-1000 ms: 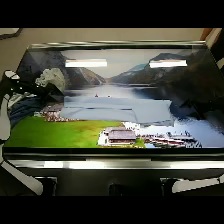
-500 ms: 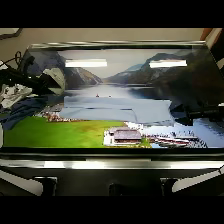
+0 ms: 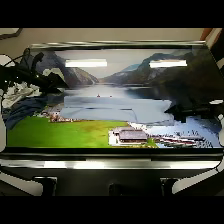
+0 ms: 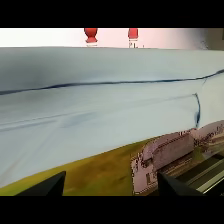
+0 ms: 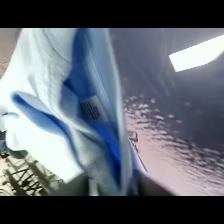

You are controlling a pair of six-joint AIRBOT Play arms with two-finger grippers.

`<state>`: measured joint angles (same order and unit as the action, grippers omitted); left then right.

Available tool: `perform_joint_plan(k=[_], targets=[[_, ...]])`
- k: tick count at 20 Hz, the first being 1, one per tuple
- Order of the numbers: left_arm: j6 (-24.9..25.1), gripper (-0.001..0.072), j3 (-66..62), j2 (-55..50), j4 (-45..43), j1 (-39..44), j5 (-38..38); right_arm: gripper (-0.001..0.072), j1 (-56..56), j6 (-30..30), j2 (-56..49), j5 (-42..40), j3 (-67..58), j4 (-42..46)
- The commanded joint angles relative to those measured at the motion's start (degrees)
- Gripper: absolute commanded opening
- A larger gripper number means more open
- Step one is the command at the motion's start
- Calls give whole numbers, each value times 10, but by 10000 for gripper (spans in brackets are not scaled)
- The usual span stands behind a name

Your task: Fold the shirts.

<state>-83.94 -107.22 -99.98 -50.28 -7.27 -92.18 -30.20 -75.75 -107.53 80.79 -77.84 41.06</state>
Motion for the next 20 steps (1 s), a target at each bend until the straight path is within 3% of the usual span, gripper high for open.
perform_joint_plan(k=[1,3,6,10,15,20], targets=[[6,629,-1,0,0,16,1,43,37,-28,19,-42,-5,9],[20,213,0,-2,0,38,10,41,48,-29,59,-63,-5,12],[63,30,14,-9,0,112,49,40,82,-29,143,-74,-5,19],[54,31,69,-25,0,235,174,40,158,-70,260,-75,-5,57],[7,31,80,-76,8,309,255,40,190,-149,401,-39,-5,107],[5,31,80,-143,138,362,282,40,190,-186,490,35,-5,107]])
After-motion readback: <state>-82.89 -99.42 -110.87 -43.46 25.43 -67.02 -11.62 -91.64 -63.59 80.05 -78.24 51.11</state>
